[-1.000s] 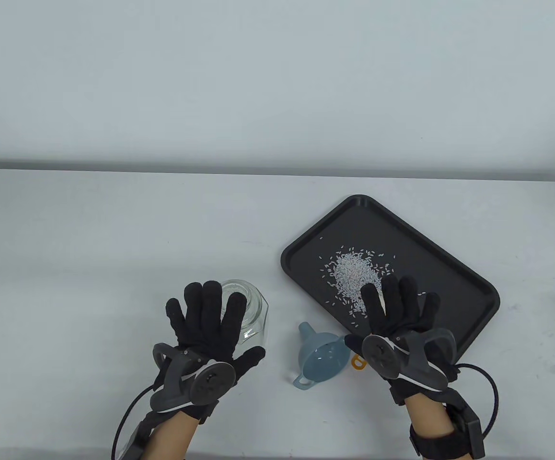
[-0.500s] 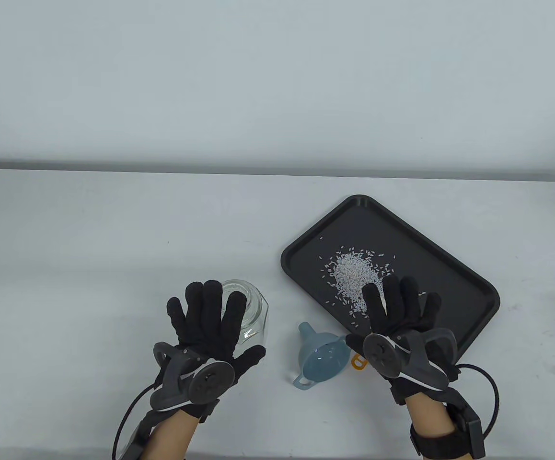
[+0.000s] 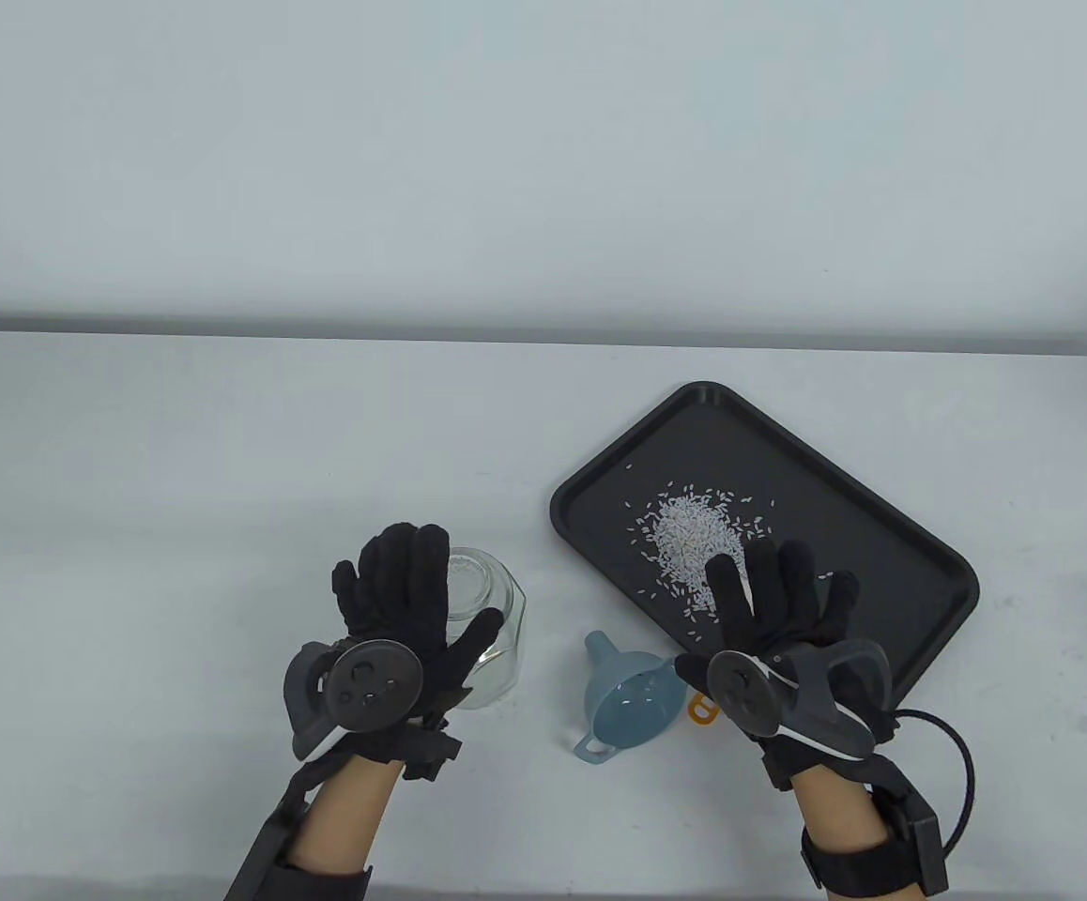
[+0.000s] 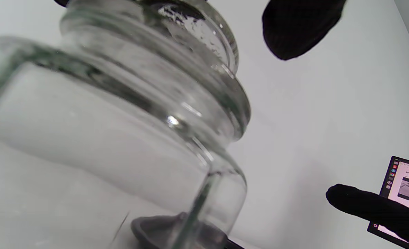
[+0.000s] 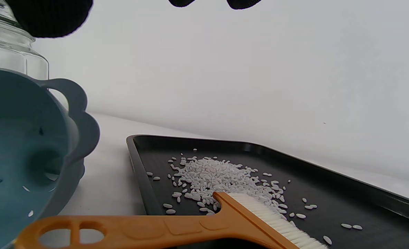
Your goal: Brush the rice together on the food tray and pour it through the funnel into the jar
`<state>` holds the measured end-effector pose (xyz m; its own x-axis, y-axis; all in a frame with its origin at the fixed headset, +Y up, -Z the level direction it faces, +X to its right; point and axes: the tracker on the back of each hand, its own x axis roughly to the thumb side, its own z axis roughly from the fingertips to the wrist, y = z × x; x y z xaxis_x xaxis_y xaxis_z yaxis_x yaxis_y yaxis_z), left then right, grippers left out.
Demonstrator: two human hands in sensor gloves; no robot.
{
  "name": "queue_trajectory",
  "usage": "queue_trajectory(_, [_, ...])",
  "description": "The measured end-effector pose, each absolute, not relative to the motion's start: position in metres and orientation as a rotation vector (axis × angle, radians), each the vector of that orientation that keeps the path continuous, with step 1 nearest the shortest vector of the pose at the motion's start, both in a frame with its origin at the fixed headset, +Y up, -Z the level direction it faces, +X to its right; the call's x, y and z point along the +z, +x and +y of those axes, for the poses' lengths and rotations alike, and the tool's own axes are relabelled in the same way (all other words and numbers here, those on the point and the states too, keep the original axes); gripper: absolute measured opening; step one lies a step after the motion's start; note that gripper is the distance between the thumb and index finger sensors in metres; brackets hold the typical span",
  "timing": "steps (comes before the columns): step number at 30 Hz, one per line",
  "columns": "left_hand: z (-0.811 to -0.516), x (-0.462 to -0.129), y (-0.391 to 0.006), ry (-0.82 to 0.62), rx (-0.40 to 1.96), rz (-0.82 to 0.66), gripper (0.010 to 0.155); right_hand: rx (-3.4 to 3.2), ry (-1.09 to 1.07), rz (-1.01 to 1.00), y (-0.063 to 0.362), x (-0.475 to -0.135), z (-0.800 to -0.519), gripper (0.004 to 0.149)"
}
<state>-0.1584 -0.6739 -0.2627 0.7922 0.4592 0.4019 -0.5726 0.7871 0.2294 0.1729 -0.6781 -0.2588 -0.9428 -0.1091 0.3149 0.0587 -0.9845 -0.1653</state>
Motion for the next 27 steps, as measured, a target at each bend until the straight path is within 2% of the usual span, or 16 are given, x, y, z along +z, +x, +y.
queue_trajectory(7, [-0.678,-0.272,-0.153,0.332,0.544,-0.314,0.089,-3.01,-0.495,0.235,0.173,-0.259,-0.678,0.092])
queue_trajectory(27, [-0.683,-0.275,-0.149,0.397,0.508,-0.336,0.082,-3.025,-0.482,0.236,0.177,-0.26,-0.679,0.092])
